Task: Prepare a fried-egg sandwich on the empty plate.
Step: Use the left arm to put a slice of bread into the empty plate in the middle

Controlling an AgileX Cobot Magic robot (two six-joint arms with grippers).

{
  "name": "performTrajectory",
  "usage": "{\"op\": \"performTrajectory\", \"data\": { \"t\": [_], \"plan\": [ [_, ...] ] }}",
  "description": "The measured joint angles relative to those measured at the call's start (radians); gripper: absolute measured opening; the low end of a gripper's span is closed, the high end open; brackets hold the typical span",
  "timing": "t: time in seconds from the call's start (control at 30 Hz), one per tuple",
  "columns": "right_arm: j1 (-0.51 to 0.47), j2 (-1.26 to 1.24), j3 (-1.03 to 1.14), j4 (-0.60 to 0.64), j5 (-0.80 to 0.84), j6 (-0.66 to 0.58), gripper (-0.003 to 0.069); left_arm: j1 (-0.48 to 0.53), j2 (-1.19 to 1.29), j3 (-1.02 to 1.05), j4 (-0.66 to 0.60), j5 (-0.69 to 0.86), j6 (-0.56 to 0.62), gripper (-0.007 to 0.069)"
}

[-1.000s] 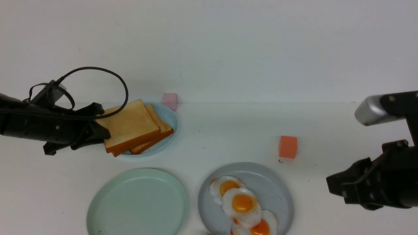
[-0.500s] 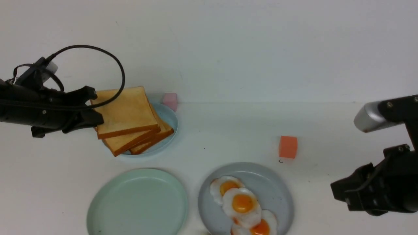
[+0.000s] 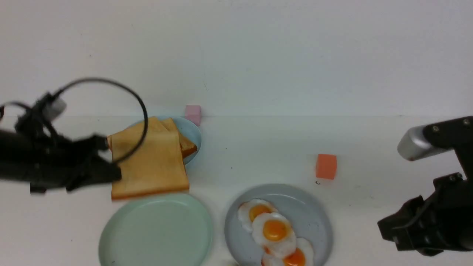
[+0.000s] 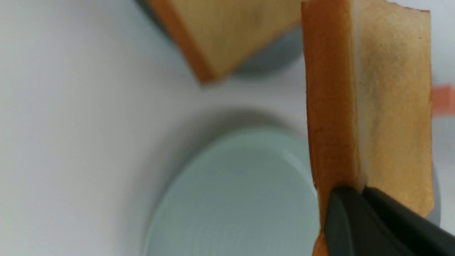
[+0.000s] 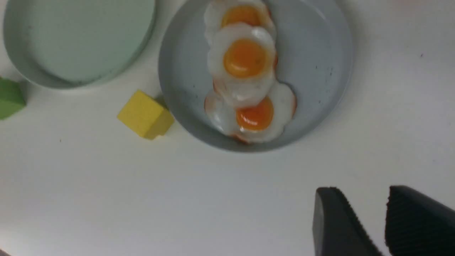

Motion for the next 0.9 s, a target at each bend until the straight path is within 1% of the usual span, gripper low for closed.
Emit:
{"op": "performTrajectory", "data": {
  "t": [0.1, 0.17, 0.2, 0.3, 0.4, 0.53, 0.63, 0.7, 0.73, 0.77, 0.8, 0.83, 0.9],
  "plan": [
    [0.0, 0.029, 0.0, 0.0, 0.003, 0.0, 0.0242, 0.0, -0.001, 0.128, -0.019, -0.007, 0.022, -0.0008],
    [0.0, 0.051, 0.0, 0.0, 0.001, 0.0, 0.0242, 0.0, -0.001, 0.178, -0.046, -0.017, 0.05, -0.0008],
    [0.0, 0.056, 0.0, 0.0, 0.001, 0.0, 0.0242, 0.0, -0.001, 0.182, -0.049, -0.018, 0.053, -0.0008],
    [0.002, 0.101, 0.0, 0.007, -0.02, 0.0, 0.0242, 0.0, -0.001, 0.212, -0.118, -0.043, 0.094, -0.0008],
    [0.002, 0.133, 0.0, 0.032, -0.044, 0.0, 0.0242, -0.001, -0.002, 0.213, -0.135, -0.074, 0.105, -0.0005],
    [0.002, 0.209, -0.039, 0.068, -0.071, 0.0, 0.0256, -0.001, -0.002, 0.213, -0.14, -0.08, 0.105, 0.0026],
    [0.002, 0.269, -0.104, 0.072, -0.078, 0.0, 0.0276, -0.001, -0.002, 0.213, -0.139, -0.075, 0.101, 0.0069],
    [0.002, 0.336, -0.161, 0.082, -0.082, 0.0, 0.03, -0.001, -0.002, 0.213, -0.131, -0.067, 0.088, 0.0113],
    [0.002, 0.376, -0.199, 0.094, -0.082, 0.0, 0.0312, -0.001, -0.002, 0.213, -0.124, -0.06, 0.078, 0.0148],
    [0.002, 0.383, -0.204, 0.099, -0.082, 0.0, 0.0314, -0.001, -0.002, 0.213, -0.121, -0.06, 0.075, 0.0154],
    [0.002, 0.419, -0.225, 0.107, -0.082, 0.0, 0.0321, -0.001, -0.002, 0.213, -0.114, -0.059, 0.068, 0.0176],
    [0.002, 0.476, -0.261, 0.132, -0.081, -0.002, 0.0331, -0.001, -0.002, 0.213, -0.102, -0.058, 0.049, 0.0229],
    [0.002, 0.547, -0.302, 0.153, -0.066, -0.028, 0.0334, -0.001, -0.005, 0.213, -0.078, -0.062, 0.017, 0.0279]
  ]
}}
